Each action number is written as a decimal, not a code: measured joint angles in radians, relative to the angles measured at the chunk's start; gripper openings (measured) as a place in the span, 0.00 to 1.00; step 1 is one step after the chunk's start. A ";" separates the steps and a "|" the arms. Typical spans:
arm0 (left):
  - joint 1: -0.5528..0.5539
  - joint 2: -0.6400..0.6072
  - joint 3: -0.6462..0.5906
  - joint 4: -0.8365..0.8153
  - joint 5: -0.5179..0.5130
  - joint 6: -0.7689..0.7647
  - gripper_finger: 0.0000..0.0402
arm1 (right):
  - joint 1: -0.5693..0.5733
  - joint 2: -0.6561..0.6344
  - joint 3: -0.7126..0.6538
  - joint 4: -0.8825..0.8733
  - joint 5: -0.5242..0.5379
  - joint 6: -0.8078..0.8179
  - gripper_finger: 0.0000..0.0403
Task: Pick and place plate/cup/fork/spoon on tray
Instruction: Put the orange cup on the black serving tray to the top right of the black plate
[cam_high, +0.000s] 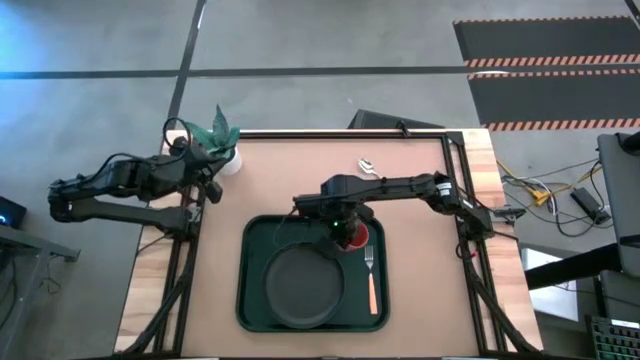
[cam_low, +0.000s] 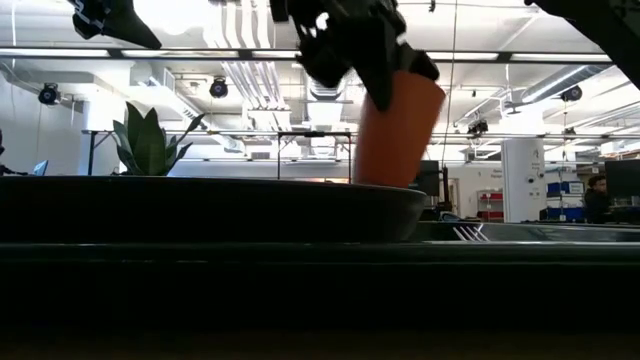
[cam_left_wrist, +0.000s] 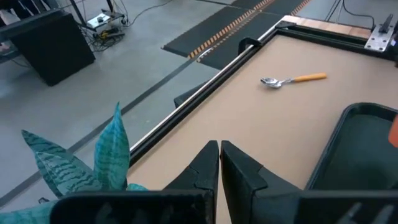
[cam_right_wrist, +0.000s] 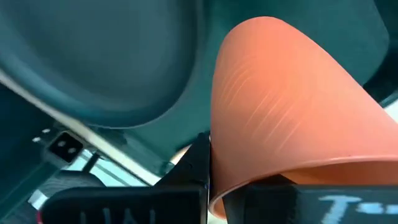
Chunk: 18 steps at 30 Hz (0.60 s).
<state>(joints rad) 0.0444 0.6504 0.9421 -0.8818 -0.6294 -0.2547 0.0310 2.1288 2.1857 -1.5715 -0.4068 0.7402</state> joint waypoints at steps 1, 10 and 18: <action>0.000 0.003 0.000 0.000 0.006 0.000 0.00 | -0.001 0.000 -0.020 0.000 -0.003 -0.003 0.02; 0.000 0.026 0.000 0.000 0.023 0.000 0.00 | -0.004 0.001 -0.160 0.001 -0.012 -0.045 0.02; 0.000 0.051 0.000 0.000 0.024 0.000 0.00 | -0.015 0.001 -0.182 0.021 0.017 -0.061 0.02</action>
<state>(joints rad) 0.0444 0.7009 0.9421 -0.8814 -0.6052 -0.2550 0.0159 2.1300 2.0038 -1.5501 -0.3895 0.6792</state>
